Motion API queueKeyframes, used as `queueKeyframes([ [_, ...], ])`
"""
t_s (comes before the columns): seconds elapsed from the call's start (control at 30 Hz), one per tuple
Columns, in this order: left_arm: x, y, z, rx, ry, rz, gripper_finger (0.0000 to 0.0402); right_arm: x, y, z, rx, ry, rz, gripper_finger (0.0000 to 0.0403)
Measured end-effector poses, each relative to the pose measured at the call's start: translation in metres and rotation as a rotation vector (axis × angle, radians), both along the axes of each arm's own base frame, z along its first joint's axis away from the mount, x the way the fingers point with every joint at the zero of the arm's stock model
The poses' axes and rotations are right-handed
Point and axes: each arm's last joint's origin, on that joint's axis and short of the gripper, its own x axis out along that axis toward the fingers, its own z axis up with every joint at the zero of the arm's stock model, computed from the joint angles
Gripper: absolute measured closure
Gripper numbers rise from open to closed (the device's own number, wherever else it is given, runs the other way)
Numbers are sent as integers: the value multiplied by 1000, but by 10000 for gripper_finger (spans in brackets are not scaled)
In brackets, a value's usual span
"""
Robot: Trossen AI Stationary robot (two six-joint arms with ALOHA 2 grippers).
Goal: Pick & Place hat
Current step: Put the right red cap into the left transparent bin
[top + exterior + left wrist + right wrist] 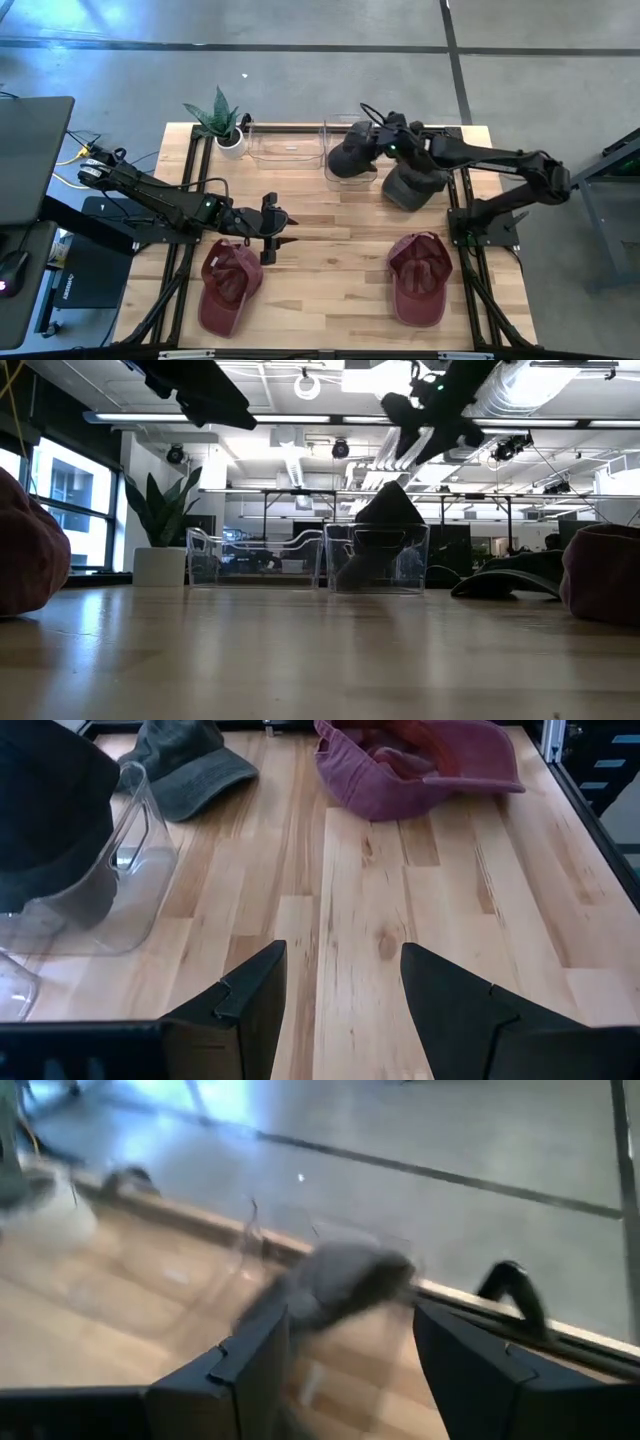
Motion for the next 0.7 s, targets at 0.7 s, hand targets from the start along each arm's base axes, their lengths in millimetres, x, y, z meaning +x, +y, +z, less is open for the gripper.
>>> queueKeyframes([
  [0.7,22,-7,-19,-54,-2,30,213,-46,191,-62,444,-6,547,192],
])
